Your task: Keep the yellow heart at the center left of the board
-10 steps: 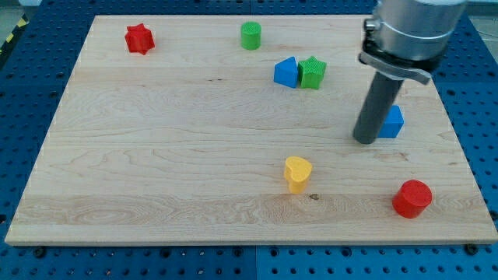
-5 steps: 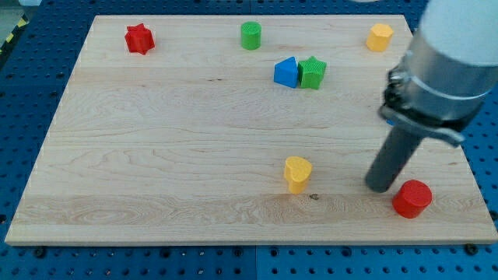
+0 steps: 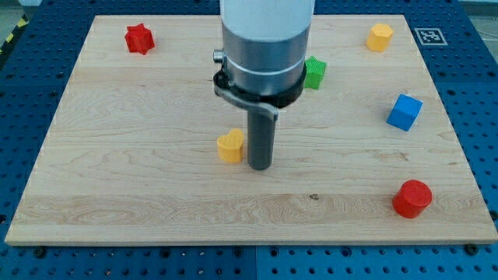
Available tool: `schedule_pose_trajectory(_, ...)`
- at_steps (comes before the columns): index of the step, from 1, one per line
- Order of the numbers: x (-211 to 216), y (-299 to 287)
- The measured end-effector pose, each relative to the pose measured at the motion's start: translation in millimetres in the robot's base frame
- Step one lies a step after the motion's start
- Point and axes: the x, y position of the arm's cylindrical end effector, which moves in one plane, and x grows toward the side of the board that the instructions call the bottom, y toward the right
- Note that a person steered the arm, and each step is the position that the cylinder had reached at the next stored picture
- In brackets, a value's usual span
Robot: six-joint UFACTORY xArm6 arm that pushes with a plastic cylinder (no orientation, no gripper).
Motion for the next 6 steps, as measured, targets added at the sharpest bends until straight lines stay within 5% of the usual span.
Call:
schedule_pose_trajectory(2, -24.6, -117.6)
schedule_pose_trajectory(5, -6.4, -134.0)
schedule_pose_trajectory(6, -35.6, -175.8)
